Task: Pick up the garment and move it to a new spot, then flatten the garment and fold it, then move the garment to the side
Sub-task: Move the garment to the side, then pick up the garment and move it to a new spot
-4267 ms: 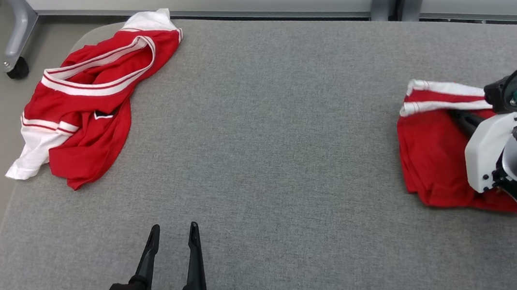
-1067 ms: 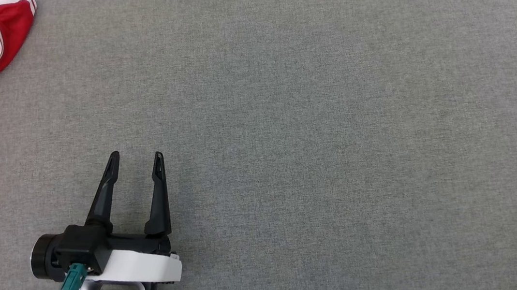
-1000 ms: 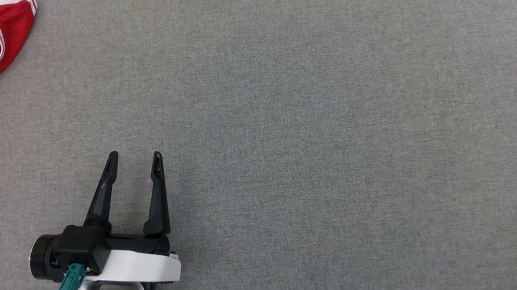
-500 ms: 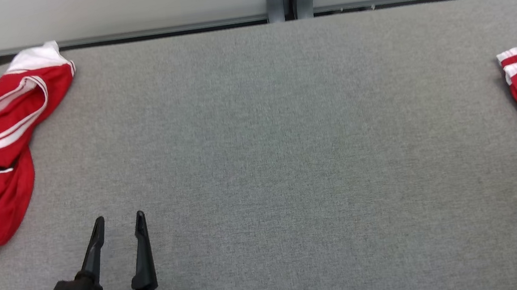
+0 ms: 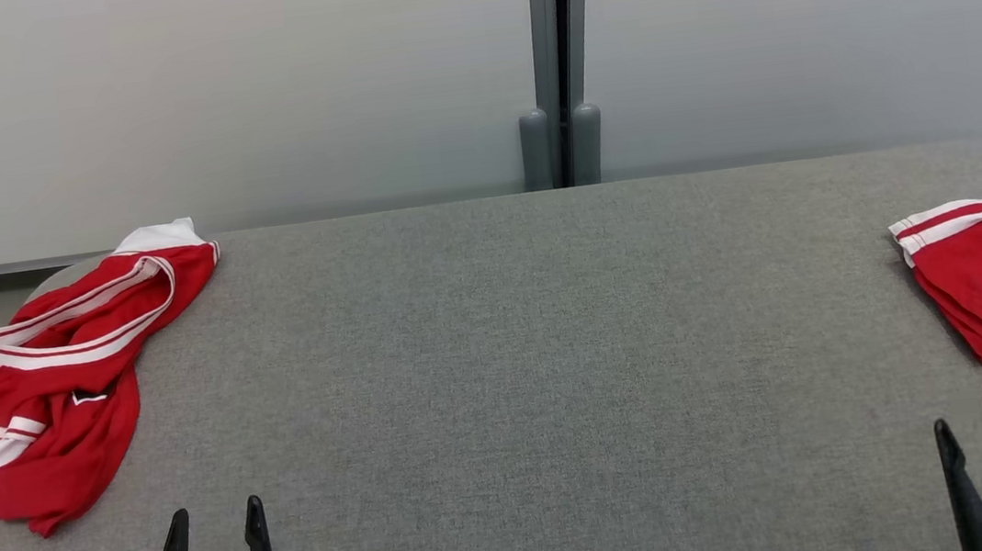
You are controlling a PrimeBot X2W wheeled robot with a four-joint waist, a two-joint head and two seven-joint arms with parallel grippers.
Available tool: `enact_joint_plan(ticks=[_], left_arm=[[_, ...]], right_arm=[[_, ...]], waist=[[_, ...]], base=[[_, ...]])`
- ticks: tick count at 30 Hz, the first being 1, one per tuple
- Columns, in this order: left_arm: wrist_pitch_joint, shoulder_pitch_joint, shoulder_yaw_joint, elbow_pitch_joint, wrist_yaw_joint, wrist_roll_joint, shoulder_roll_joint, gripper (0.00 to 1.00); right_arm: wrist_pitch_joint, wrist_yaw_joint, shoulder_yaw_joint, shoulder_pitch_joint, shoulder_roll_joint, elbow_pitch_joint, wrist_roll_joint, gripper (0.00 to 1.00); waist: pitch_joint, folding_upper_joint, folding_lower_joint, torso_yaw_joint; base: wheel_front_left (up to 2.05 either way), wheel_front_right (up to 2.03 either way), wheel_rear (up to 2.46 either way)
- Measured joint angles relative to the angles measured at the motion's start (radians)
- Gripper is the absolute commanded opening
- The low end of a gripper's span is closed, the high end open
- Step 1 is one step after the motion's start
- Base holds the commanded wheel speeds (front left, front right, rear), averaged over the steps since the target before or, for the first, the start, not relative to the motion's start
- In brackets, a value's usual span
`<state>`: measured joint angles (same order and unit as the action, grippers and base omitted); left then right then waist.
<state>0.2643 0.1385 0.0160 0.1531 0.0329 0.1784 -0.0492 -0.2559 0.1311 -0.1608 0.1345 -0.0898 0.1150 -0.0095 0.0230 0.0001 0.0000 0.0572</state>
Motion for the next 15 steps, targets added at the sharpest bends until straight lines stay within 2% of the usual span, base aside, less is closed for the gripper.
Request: enact_joint_plan(ticks=[6,15], left_arm=[[0.000,0.000,-0.011,0.015,0.016,-0.002,0.000,1.00],[0.000,-0.006,-0.042,0.016,0.017,0.008,0.000,1.00]], right_arm=[[-0.004,0.000,0.021,0.042,0.035,0.017,0.002,1.00],[-0.005,0.000,0.059,0.040,0.040,0.003,0.011,1.00]], waist=[[0.015,0.0000,0.0000,0.000],[0.012,0.0000,0.0000,0.018]], base=[[0.00,0.00,0.00],[0.00,0.00,0.00]])
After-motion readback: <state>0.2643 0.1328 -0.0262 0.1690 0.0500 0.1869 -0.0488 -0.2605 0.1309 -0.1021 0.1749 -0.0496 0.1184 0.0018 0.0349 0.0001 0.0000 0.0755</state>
